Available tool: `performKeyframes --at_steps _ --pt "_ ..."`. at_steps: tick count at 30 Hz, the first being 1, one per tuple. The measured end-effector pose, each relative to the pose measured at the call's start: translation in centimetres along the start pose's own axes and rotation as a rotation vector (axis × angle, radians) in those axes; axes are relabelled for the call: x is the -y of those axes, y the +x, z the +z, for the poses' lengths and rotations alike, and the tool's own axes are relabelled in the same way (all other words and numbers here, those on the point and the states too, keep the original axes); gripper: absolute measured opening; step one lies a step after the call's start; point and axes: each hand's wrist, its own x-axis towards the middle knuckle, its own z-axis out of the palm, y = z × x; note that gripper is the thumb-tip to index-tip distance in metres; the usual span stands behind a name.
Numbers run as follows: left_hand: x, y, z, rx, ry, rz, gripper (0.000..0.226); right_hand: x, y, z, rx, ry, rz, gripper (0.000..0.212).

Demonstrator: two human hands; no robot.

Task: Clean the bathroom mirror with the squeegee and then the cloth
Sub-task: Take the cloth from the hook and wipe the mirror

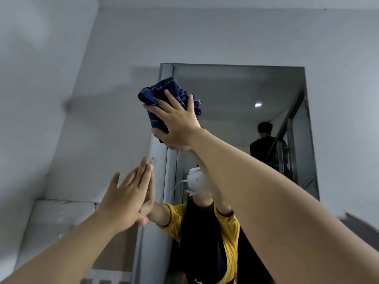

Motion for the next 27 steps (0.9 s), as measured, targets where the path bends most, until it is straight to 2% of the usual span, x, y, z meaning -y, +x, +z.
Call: performKeyframes --at_steps 3,6,9,13,16,23,27 --pt "-0.9 -0.1 -1.6 0.035 -0.074 0.019 0.154 -1.8 -2.2 -0.5 -0.006 -0.026 -0.01 0.062" --pt "-1.3 -0.4 -3.1 0.122 -0.177 -0.037 0.146 -4.1 -4.5 -1.3 -0.015 -0.047 0.025 0.062" --pt "-1.6 -0.4 -3.2 0.095 -0.167 -0.014 0.148 -6.7 -6.9 -2.3 -0.037 -0.06 0.078 0.062" --pt "-1.8 -0.3 -2.8 0.167 -0.072 -0.091 0.137 -10.2 -9.9 -3.6 -0.043 -0.106 0.162 0.063" --pt "-1.9 -0.1 -2.5 0.18 -0.041 -0.104 0.138 -12.5 -12.0 -4.8 -0.06 -0.111 0.233 0.062" --pt "-2.1 -0.3 -2.4 0.174 -0.059 -0.113 0.14 -16.5 -16.3 -6.2 -0.147 -0.088 0.455 0.064" --pt "-2.0 -0.2 -2.5 0.173 -0.061 -0.101 0.142 -16.7 -18.3 -6.5 -0.194 -0.04 0.646 0.063"
